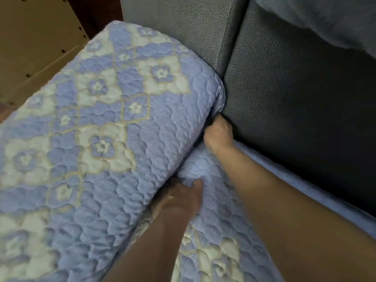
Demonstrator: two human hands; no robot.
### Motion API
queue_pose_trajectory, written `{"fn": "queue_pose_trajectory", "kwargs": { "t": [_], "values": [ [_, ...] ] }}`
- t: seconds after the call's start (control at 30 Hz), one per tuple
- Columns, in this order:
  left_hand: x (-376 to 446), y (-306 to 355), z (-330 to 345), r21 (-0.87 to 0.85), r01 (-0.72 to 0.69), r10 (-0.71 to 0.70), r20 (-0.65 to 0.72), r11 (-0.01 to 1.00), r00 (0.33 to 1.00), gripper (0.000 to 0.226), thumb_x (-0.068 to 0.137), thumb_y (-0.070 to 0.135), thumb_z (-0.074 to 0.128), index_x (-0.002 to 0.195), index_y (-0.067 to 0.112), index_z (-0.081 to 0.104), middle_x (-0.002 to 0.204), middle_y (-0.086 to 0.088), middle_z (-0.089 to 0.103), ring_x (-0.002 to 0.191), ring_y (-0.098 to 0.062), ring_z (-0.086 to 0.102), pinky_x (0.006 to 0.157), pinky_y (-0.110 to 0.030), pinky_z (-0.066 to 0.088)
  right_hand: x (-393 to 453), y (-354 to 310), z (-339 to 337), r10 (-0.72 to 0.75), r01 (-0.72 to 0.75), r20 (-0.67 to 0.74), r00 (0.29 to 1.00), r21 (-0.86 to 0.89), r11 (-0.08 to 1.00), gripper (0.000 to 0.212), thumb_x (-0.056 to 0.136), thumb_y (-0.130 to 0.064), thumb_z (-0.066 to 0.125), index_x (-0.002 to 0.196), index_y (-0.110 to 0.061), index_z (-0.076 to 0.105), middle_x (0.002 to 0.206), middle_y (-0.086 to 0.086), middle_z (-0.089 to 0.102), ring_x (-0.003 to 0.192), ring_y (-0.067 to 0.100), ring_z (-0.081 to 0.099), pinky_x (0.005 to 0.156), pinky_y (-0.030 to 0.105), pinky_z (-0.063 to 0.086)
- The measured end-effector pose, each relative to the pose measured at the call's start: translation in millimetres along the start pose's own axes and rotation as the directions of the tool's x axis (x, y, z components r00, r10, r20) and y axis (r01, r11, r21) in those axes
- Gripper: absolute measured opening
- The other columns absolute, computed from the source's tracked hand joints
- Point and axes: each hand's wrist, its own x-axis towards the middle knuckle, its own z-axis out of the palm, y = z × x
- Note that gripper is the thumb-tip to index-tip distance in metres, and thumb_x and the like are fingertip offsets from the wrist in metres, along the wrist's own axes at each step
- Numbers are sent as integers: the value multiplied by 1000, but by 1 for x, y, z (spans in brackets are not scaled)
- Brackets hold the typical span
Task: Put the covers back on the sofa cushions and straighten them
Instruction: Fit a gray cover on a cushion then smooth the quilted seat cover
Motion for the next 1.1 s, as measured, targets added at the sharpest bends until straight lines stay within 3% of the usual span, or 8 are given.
{"fn": "queue_pose_trajectory", "kwargs": {
  "t": [0.13,0.23,0.33,0.43,0.83,0.93,1.03,1.1],
  "values": [
    [-4,-1,5,-42,16,-17,-29,999,999,99,82,81,14,156,15,16,161,-7,21,148,-28,17,119,-47,15,-16,-1,10,52,-99,193,980,240,966,60,80,-13,47,140,-15,48,137,11,57,128,30,52,106,37,42],
    [-6,-2,1,-87,2,-4,-24,996,1000,99,84,80,20,157,13,13,163,-7,16,150,-27,12,121,-48,10,-25,11,9,52,-128,167,985,485,865,50,80,5,40,120,-16,60,101,-5,68,96,11,59,87,26,45],
    [-5,-5,1,-78,-14,15,8,997,1000,98,86,79,23,158,13,10,164,-5,11,151,-27,8,122,-48,8,-10,5,8,-87,96,95,992,-86,992,34,93,-8,44,122,-12,61,113,10,64,107,28,57,89,34,42],
    [-2,-4,3,-74,-22,21,-12,997,1000,99,86,79,24,158,12,8,165,-6,9,151,-27,6,122,-48,6,-7,6,20,-125,234,220,967,-589,774,39,92,-23,47,127,-17,61,132,10,58,123,33,50,100,37,39],
    [1,-1,13,-30,-31,29,-54,999,998,101,84,81,17,156,10,11,163,-10,12,151,-30,5,121,-50,2,-6,14,30,-77,254,255,964,-792,555,39,95,-33,45,130,-24,58,137,4,55,130,29,42,108,45,32],
    [-3,-8,3,-133,-125,121,-38,983,992,92,90,71,32,157,10,15,163,-11,16,150,-31,12,121,-49,8,-51,31,25,-335,523,407,850,-732,437,41,87,-26,48,124,-19,64,130,9,58,127,32,41,111,43,32],
    [-39,-54,-4,-294,-413,368,-198,862,909,73,92,40,57,152,11,29,157,-15,32,145,-34,30,118,-45,26,-108,37,10,-531,790,590,609,-387,475,41,83,-18,52,120,-19,70,122,6,66,117,31,54,102,41,43],
    [-83,-105,13,-214,-432,350,-332,876,876,70,86,29,59,149,6,38,151,-18,42,139,-34,38,116,-44,32,-139,29,15,-536,876,710,457,-257,407,37,89,-21,52,122,-24,68,126,4,66,115,29,58,99,41,47]
  ]
}}
